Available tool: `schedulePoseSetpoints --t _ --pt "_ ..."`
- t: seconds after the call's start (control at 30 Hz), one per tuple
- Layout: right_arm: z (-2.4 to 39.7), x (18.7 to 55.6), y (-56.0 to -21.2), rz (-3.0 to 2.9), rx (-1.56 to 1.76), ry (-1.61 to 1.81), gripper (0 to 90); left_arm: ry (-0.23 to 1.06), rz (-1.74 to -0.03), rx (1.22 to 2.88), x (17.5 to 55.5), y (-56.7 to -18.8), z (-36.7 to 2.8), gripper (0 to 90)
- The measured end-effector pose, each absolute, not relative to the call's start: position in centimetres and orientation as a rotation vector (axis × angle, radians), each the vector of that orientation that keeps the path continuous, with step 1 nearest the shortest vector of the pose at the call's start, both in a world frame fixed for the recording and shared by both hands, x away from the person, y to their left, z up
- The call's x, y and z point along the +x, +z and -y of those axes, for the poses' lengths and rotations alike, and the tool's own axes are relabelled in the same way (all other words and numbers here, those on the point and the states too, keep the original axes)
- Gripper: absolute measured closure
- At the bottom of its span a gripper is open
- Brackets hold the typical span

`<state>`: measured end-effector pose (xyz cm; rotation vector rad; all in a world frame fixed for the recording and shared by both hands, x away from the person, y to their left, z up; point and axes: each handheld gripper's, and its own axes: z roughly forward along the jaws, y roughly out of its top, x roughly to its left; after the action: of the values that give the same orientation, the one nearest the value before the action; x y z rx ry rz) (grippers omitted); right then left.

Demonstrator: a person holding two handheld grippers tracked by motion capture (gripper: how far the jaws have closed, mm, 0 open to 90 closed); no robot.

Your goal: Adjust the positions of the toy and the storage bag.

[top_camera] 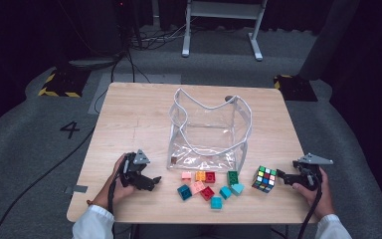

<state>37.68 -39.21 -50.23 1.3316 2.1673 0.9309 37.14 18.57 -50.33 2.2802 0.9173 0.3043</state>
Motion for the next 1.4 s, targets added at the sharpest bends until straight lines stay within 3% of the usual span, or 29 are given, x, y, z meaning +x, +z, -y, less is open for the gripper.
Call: schedulePoseSetpoints --t 0.43,0.5,0.53,0.6,0.63,0.67,0.7,0.73,0.83,0.87,0.93,1.03,1.07,1.1,1.37,1.4 --pt "39.2 38.0 -49.8 -2.223 1.294 0.907 17.8 0.274 -0.877 2.301 37.5 -50.3 -19.4 0.7" --pt "39.4 37.8 -49.3 -2.194 1.257 0.96 18.9 0.287 -0.876 2.301 37.5 -50.1 -19.5 10.3" --pt "39.3 37.7 -48.4 -2.152 1.231 0.972 21.2 0.281 -0.865 2.281 37.5 -50.0 -19.5 23.2" --pt "39.4 37.7 -47.7 -2.135 1.218 0.99 21.3 0.306 -0.868 2.252 37.7 -49.4 -19.3 26.3" --pt "39.3 37.6 -46.8 -2.116 1.206 1.03 22.6 0.29 -0.852 2.238 37.8 -49.1 -19.1 14.3" --pt "38.9 37.5 -45.5 -2.105 1.162 1.066 25.3 0.277 -0.833 2.203 38.2 -48.4 -18.7 10.0" --pt "38.9 37.5 -45.5 -2.105 1.162 1.066 25.3 0.277 -0.833 2.203 38.2 -48.4 -18.7 19.1" --pt "37.9 37.3 -44.2 -2.101 1.105 1.126 30.8 0.263 -0.811 2.186 38.5 -47.7 -17.9 23.9" --pt "36.4 37.3 -43.2 -2.135 1.031 1.173 33.7 0.294 -0.785 2.179 38.7 -47.1 -17.0 14.1" --pt "35.1 37.3 -42.7 -2.163 0.974 1.189 35.8 0.288 -0.759 2.163 38.9 -46.5 -16.0 24.0" --pt "33.4 37.3 -42.5 -2.204 0.921 1.216 38.5 0.309 -0.723 2.14 39.1 -46.0 -15.2 21.2" --pt "31.9 37.3 -42.4 -2.248 0.866 1.239 43.6 0.277 -0.712 2.116 39.2 -45.7 -14.3 33.3" --pt "31.2 37.3 -42.5 -2.259 0.838 1.257 49.7 0.271 -0.689 2.115 39.3 -45.5 -13.8 33.3" --pt "30.4 37.3 -42.5 -2.274 0.792 1.307 54.5 0.276 -0.672 2.12 39.4 -45.3 -13.6 42.3" --pt "26.9 37.5 -42.6 -2.368 0.677 1.357 54.4 0.289 -0.671 2.089 39.8 -44.9 -13.5 65.4" --pt "26.4 37.5 -42.6 -2.381 0.664 1.362 58.3 0.308 -0.654 2.087 39.7 -44.8 -13.8 68.7"
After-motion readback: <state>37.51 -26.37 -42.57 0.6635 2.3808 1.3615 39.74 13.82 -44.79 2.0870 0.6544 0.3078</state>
